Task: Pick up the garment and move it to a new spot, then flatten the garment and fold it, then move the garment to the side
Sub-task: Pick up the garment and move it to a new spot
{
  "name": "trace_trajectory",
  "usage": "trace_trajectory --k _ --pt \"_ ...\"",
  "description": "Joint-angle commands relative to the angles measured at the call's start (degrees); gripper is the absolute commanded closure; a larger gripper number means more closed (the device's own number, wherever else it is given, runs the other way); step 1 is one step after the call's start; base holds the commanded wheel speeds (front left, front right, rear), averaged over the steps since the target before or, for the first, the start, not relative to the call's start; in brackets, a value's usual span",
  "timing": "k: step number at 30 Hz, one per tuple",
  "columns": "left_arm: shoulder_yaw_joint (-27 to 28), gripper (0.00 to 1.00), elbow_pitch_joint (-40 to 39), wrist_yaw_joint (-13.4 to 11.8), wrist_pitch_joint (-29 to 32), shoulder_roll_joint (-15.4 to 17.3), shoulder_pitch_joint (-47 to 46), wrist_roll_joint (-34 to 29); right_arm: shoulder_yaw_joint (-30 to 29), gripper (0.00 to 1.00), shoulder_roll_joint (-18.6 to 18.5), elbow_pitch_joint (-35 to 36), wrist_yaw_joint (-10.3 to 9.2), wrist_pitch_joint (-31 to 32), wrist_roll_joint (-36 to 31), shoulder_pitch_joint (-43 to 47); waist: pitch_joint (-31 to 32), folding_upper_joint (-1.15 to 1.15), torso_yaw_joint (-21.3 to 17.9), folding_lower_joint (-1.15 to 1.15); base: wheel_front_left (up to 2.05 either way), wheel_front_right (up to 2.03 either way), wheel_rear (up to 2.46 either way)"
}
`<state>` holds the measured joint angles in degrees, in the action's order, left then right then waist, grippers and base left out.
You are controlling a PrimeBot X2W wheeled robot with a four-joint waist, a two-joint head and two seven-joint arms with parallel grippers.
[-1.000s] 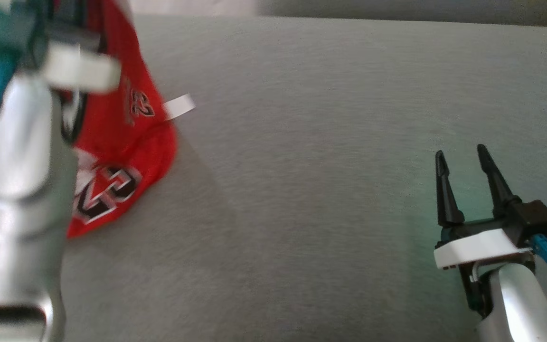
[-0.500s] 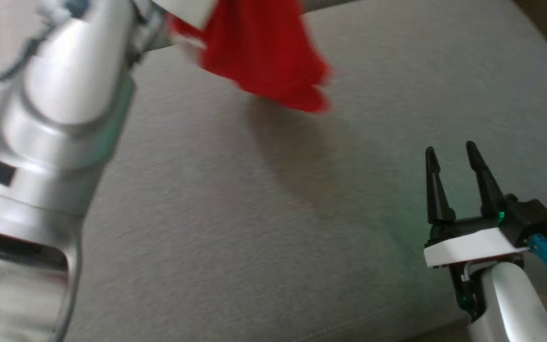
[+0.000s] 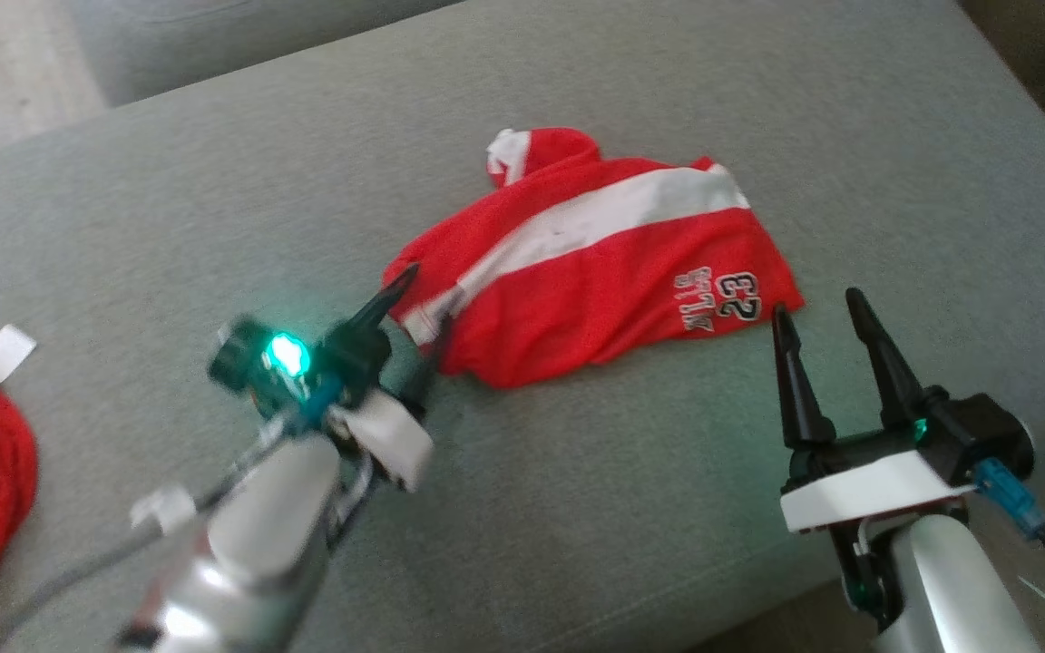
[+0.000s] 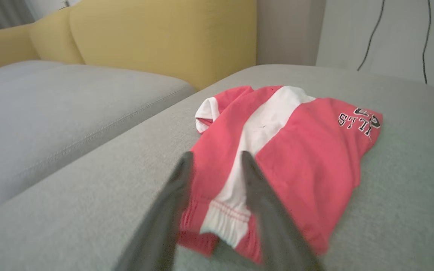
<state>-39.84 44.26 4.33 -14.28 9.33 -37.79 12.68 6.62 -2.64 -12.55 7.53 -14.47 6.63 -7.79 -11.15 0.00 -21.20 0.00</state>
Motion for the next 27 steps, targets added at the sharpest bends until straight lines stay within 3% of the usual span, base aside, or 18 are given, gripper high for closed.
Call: trace_trajectory --k 1,7,15,21,27 --pt "4.4 0.0 -4.8 -1.8 -0.7 -0.2 0.7 1.4 1.1 0.0 -0.2 1.2 -0.04 -0.5 0.0 -0.6 0.7 0.0 2.2 0.0 0.0 0.0 0.0" --pt "15.1 0.0 -15.2 -7.0 -0.7 -2.7 16.5 3.9 -2.4 0.0 -0.2 0.6 -0.04 -0.5 -1.5 1.3 4.8 0.0 8.6 0.0 0.0 0.0 0.0" --pt "27.4 0.0 -30.6 -10.3 -0.7 -5.5 33.9 -0.4 -4.5 0.0 -0.2 1.6 -0.04 -0.5 -2.6 6.4 10.5 0.0 16.4 0.0 0.0 0.0 0.0" --pt "32.2 0.0 -37.2 -11.3 -0.7 -6.4 41.4 -1.3 -5.5 0.0 -0.2 1.9 -0.04 -0.5 -3.7 9.4 11.6 0.0 19.8 0.0 0.0 0.0 0.0" --pt "31.8 0.0 -38.4 -11.6 -0.7 -6.4 43.7 -0.5 -5.5 0.0 -0.2 1.4 -0.04 -0.5 -3.0 9.7 11.9 0.0 20.7 0.0 0.0 0.0 0.0"
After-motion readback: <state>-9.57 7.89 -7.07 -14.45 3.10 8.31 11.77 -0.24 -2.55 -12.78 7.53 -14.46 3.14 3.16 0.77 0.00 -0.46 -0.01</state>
